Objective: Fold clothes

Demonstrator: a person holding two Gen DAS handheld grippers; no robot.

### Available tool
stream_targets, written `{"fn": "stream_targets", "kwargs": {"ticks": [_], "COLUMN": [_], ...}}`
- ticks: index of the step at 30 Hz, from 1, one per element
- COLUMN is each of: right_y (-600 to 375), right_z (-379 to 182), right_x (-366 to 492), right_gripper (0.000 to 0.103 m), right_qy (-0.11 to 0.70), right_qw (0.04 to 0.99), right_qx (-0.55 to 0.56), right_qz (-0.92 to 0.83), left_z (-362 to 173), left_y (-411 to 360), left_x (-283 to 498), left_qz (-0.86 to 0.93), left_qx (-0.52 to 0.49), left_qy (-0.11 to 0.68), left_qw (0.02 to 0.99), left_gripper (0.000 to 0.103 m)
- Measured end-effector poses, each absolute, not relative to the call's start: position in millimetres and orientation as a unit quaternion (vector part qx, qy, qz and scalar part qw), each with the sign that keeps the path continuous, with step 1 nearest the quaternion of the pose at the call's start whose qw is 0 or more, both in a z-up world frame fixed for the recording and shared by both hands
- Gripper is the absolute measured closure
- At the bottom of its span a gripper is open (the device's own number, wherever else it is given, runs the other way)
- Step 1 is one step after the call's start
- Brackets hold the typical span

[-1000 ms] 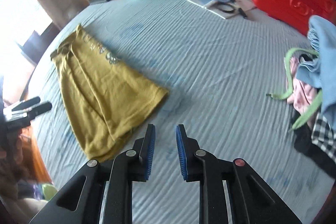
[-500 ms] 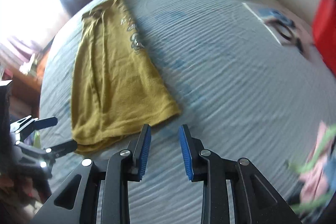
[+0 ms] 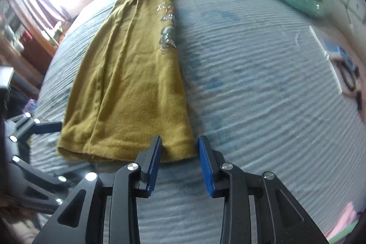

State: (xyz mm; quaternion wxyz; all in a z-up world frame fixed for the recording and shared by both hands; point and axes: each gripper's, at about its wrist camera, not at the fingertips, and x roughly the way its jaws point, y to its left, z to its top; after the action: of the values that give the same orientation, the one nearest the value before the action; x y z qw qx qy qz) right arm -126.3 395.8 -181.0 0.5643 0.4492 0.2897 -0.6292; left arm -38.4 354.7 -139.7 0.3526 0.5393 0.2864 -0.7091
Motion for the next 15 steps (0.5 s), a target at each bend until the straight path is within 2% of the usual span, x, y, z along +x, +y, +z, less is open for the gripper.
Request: {"fn": "stream_targets", "kwargs": {"ticks": [1,3,8,12,15], "right_y": [395.1,393.6,381.9,341.5,284.8], "right_z": [-178.9,-170.8,-126.3,-87.4,-64.6], "right_x": [-124.6,-124.4,-138.4,-147.4,-151.7], "right_gripper": [0.094,0.095,0.095,0.095,0.095], "right_qy": [0.288,0.275,0.188,0.14,0.111], "right_qw": [0.565,0.569,0.591,0.605,0.614], "right_qx": [0.452,0.458,0.466,0.453,0.441], "right_qz": [-0.627,-0.625,-0.63,-0.639,-0.645], "left_z": [-135.7,-123.0,-56.0,-15.5,-6.4], "left_y": [353.3,347.2,315.2,250.2,186.0], "left_x": [-38.4,-38.5,-27.2,-13.0,-8.6], "left_qz": [-0.71,-0.718,-0.767,-0.79,-0.796], "left_qx": [0.541,0.537,0.488,0.448,0.429], "left_qy": [0.285,0.285,0.256,0.262,0.271], "left_qw": [0.349,0.34,0.329,0.325,0.329], "left_gripper": [0.082,0.085,0.085,0.085,0.085]}}
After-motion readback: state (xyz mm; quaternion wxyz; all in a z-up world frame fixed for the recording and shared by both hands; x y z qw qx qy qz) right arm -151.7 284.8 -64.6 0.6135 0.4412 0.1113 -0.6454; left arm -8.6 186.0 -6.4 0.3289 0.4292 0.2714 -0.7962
